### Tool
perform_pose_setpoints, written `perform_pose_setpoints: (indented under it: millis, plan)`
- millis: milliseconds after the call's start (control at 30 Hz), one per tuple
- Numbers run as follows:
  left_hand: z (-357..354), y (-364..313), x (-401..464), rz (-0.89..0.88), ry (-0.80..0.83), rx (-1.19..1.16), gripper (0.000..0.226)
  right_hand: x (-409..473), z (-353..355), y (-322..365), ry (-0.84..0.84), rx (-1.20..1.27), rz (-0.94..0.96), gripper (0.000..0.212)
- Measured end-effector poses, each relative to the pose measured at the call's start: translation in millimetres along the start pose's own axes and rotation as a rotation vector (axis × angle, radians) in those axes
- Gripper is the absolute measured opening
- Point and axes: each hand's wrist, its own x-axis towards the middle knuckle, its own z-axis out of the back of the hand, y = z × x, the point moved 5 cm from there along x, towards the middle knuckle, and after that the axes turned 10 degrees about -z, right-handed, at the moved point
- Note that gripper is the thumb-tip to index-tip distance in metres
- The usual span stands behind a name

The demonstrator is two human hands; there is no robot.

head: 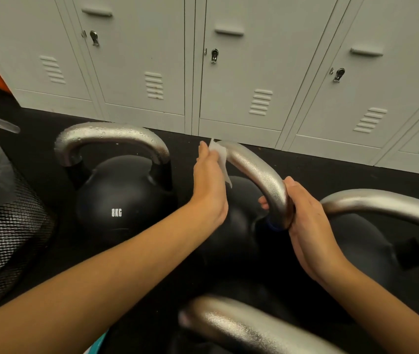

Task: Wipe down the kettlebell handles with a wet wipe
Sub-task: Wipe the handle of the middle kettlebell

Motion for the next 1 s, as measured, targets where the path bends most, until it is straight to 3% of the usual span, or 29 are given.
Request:
perform_pose_setpoints:
  millis: [67, 200, 300, 467, 533, 733, 900, 1000]
  plan:
    - [-4, -1, 2, 0.028, -0.06, 0.028, 0.055, 0, 1, 0, 0.005, -0.009, -0.005, 0.042]
    - [-19, -8, -8, -0.104, 0.065, 0.183, 0.054, 0, 1, 0, 0.017, -0.011, -0.003, 0.042]
    - [-20, -5, -4, -0.125, 0.052, 0.262, 0.051, 0, 0, 0, 0.019, -0.005, -0.002, 0.041]
    - [0, 4, 11, 0.099, -0.113, 0.165, 0.038, 0, 0, 1, 0.016, 0.016, 0.005, 0.042]
    - [-1, 9, 2, 0.168, -0.112, 0.126, 0.044, 0, 0, 1, 0.022, 0.003, 0.01, 0.042]
    - [-20, -1, -1, 0.135, -0.138, 0.143, 0.052, 0, 1, 0, 0.023, -0.008, 0.002, 0.042]
    - [-38, -14, -31, -0.003, 0.06, 0.371, 0.058, 0, 1, -3, 0.06, 0.02, -0.038, 0.049]
    - [-40, -16, -41, -0.212, 0.211, 0.561, 0.056, 0, 0, -5, 0.078, 0.08, -0.086, 0.046]
